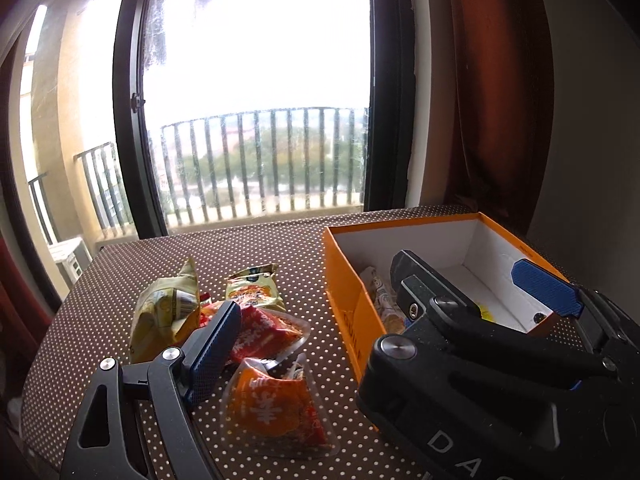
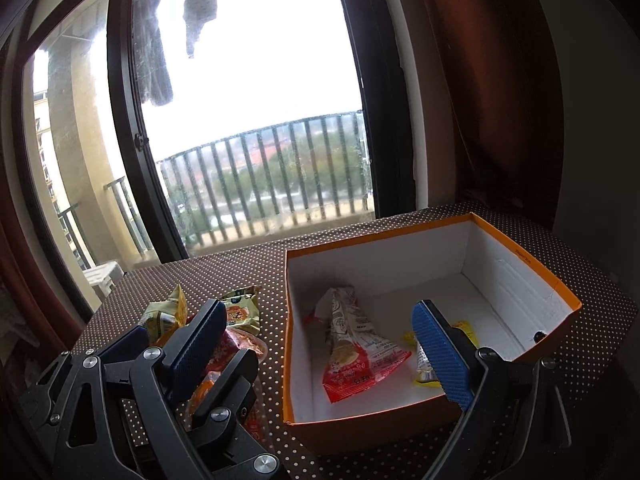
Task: Organize snacks
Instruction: 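Move both tools back toward the remaining snack pile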
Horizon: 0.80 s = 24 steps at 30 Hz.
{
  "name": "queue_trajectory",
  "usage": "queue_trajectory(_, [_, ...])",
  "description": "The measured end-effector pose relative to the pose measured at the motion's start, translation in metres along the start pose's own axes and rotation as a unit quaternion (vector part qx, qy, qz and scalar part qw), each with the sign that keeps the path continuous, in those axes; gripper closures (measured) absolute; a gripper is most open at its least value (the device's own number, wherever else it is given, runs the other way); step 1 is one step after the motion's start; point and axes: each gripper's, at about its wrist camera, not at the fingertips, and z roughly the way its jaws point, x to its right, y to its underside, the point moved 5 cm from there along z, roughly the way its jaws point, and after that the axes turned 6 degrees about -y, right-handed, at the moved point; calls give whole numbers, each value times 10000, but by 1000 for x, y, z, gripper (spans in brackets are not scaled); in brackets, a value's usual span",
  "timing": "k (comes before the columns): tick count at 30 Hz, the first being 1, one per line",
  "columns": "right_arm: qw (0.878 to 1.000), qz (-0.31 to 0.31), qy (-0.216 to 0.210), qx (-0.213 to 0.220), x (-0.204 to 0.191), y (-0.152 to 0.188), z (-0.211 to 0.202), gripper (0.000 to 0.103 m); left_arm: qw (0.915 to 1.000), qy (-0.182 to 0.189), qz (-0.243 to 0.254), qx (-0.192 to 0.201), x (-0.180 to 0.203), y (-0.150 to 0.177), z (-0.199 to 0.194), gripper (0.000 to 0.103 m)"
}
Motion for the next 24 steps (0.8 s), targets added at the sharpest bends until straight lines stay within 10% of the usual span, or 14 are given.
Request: queue_trajectory(24, [9971, -308, -557, -423, -72, 60, 29, 7, 9967, -653, -406, -243, -79, 61, 6, 18])
